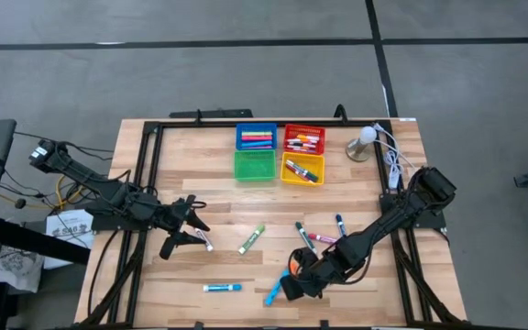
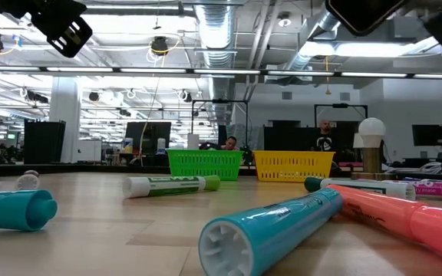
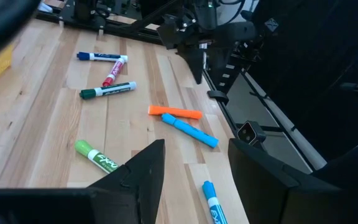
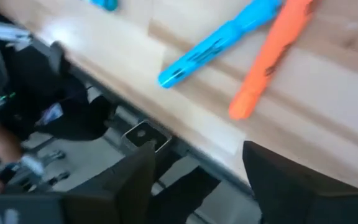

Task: Pick & Place Markers
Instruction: Put the orange highlighter into the blue bin

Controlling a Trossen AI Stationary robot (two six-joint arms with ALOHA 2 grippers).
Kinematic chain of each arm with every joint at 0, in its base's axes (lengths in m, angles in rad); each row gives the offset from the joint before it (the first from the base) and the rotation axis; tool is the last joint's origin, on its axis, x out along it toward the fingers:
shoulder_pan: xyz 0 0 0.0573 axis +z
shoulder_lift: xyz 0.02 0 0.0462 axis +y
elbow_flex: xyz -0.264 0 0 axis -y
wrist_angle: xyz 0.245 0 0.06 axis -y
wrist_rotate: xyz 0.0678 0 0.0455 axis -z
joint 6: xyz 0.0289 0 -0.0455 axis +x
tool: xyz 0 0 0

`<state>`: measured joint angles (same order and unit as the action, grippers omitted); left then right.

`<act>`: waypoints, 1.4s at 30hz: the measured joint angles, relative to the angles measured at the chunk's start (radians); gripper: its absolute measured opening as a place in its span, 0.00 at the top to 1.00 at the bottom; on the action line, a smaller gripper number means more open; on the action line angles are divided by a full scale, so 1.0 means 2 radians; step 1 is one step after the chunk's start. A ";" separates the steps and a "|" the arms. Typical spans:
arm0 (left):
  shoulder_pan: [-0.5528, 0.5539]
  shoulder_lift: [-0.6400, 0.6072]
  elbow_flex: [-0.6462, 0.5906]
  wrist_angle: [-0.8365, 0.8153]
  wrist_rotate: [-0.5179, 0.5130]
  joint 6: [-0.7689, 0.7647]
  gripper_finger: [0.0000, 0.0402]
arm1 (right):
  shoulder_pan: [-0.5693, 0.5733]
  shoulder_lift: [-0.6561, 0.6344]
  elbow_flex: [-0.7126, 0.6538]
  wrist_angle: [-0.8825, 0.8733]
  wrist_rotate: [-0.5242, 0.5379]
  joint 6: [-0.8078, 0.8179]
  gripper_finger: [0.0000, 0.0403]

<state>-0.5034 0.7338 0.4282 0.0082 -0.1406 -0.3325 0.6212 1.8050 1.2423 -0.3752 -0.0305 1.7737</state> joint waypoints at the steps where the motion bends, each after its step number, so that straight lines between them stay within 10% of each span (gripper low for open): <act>1: 0.000 0.000 0.000 0.000 0.000 0.000 0.56 | 0.000 0.000 0.000 -0.008 0.004 0.001 0.40; 42: 0.000 0.000 -0.019 0.009 0.000 0.000 0.56 | -0.019 0.072 0.000 -0.025 -0.011 0.017 0.46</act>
<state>-0.5030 0.7341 0.3901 0.0265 -0.1410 -0.3322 0.5825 1.9480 1.2419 -0.4254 -0.0528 1.8071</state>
